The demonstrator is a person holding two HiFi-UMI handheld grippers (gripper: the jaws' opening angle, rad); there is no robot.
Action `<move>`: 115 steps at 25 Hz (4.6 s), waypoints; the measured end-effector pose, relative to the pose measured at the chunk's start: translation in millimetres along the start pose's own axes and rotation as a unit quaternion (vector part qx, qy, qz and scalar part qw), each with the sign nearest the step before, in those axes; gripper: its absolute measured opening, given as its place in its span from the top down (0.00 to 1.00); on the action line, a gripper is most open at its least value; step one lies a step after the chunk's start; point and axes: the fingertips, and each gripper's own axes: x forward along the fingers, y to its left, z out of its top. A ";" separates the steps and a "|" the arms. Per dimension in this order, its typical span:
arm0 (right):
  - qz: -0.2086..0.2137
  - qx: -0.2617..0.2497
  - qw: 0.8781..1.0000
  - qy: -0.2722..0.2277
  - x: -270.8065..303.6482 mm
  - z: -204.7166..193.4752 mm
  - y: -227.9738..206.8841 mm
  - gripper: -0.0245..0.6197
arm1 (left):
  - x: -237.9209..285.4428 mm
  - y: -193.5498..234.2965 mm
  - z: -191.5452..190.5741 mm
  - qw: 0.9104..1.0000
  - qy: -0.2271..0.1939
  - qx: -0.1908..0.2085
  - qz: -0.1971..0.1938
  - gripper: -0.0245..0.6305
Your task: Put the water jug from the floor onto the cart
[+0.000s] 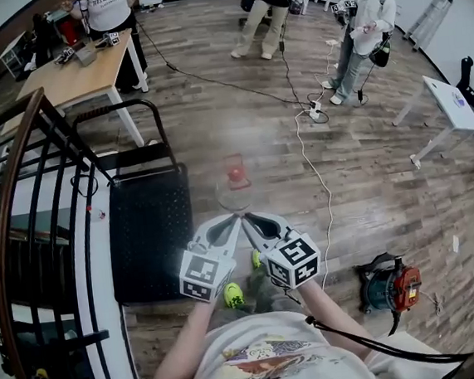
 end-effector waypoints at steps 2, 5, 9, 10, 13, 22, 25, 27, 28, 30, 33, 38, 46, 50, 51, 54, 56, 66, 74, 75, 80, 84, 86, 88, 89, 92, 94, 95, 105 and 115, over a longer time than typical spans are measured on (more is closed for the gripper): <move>0.004 -0.002 1.000 0.000 5.2 1.5 -6.1 0.92 | 6.8 5.1 -0.3 1.000 0.005 0.000 0.003 0.94; 0.011 -0.006 1.000 -0.001 15.7 7.3 -20.5 0.92 | 22.6 15.7 1.6 1.000 0.010 0.000 0.007 0.94; 0.019 -0.002 1.000 0.000 30.1 16.5 -49.3 0.92 | 50.7 28.3 7.8 1.000 0.011 -0.005 0.013 0.94; 0.022 0.000 1.000 -0.001 33.3 19.1 -58.0 0.92 | 59.3 31.1 9.6 1.000 0.009 -0.009 0.014 0.94; 0.038 0.004 0.999 -0.001 45.6 24.5 -82.8 0.92 | 85.3 42.7 12.2 1.000 0.011 -0.014 0.025 0.94; 0.082 0.010 0.997 -0.002 94.7 47.0 -172.3 0.92 | 177.5 88.2 26.1 0.998 0.018 -0.013 0.067 0.94; 0.092 0.011 0.996 0.000 108.8 51.6 -203.5 0.92 | 209.5 100.5 27.6 0.997 0.017 -0.019 0.075 0.94; 0.097 0.011 0.995 0.001 118.0 52.6 -221.7 0.92 | 228.4 108.2 27.4 0.997 0.015 -0.019 0.079 0.94; 0.099 0.012 0.995 0.003 122.5 51.9 -229.4 0.92 | 236.6 111.8 26.2 0.997 0.015 -0.020 0.079 0.94; 0.104 0.013 0.994 0.010 131.0 48.7 -241.8 0.92 | 250.2 118.8 21.0 0.996 0.021 -0.021 0.080 0.94; 0.108 0.011 0.994 0.020 143.6 44.0 -258.1 0.92 | 269.2 130.2 11.4 0.996 0.040 -0.016 0.080 0.94; 0.102 0.016 0.994 0.030 177.0 31.3 -288.4 0.92 | 302.6 157.3 -16.6 0.995 0.075 -0.011 0.070 0.94; 0.095 0.021 0.994 0.057 246.9 -19.4 -327.4 0.90 | 348.2 212.8 -82.8 0.993 0.080 -0.030 0.076 0.94; 0.090 0.012 0.994 0.065 279.4 -45.1 -339.3 0.86 | 362.5 238.3 -113.2 0.993 0.080 -0.034 0.084 0.94; 0.089 0.010 0.994 0.066 285.9 -49.0 -340.2 0.86 | 363.9 243.8 -118.2 0.993 0.079 -0.034 0.086 0.94; 0.086 0.001 0.994 0.071 301.9 -59.7 -345.1 0.86 | 369.7 256.3 -130.9 0.993 0.077 -0.028 0.088 0.94; 0.081 0.000 0.994 0.076 312.0 -74.2 -350.9 0.86 | 375.8 262.2 -145.5 0.993 0.078 -0.029 0.083 0.94; 0.038 0.004 0.994 0.100 359.7 -148.3 -380.4 0.85 | 402.4 290.8 -229.4 0.991 0.094 -0.052 0.085 0.89; 0.027 -0.007 0.992 0.122 391.2 -208.4 -394.1 0.81 | 419.0 307.4 -291.7 0.989 0.106 -0.055 0.091 0.88; 0.024 -0.004 0.992 0.124 393.6 -216.8 -397.0 0.80 | 422.8 307.9 -300.0 0.989 0.107 -0.056 0.091 0.86; 0.002 0.009 0.992 0.128 413.1 -247.7 -417.3 0.79 | 442.0 320.6 -340.5 0.986 0.128 -0.065 0.088 0.81; 0.000 0.004 0.989 0.146 426.6 -272.5 -430.8 0.75 | 455.1 331.5 -366.7 0.983 0.137 -0.072 0.098 0.78; 0.000 0.005 0.988 0.153 435.5 -282.2 -435.8 0.75 | 461.9 337.3 -379.5 0.982 0.144 -0.076 0.099 0.78; -0.006 0.003 0.987 0.159 445.0 -292.7 -442.4 0.74 | 468.3 344.2 -391.4 0.981 0.150 -0.075 0.101 0.77; -0.009 0.002 0.987 0.161 449.8 -298.1 -445.6 0.74 | 470.9 347.9 -397.5 0.980 0.153 -0.076 0.103 0.77; -0.018 0.003 0.985 0.174 462.8 -314.7 -451.8 0.72 | 476.4 357.7 -417.6 0.977 0.163 -0.086 0.111 0.75; -0.026 0.003 0.982 0.187 468.9 -326.4 -455.8 0.70 | 479.3 362.1 -431.0 0.974 0.171 -0.095 0.114 0.74; -0.030 0.002 0.981 0.192 472.2 -330.8 -457.6 0.70 | 481.0 364.7 -436.8 0.973 0.175 -0.098 0.115 0.72; -0.051 0.003 0.973 0.224 495.8 -362.9 -478.1 0.63 | 499.2 388.3 -473.3 0.966 0.192 -0.116 0.125 0.66; -0.059 0.006 0.964 0.258 509.9 -395.5 -494.1 0.63 | 513.9 392.2 -500.4 0.965 0.204 -0.121 0.108 0.66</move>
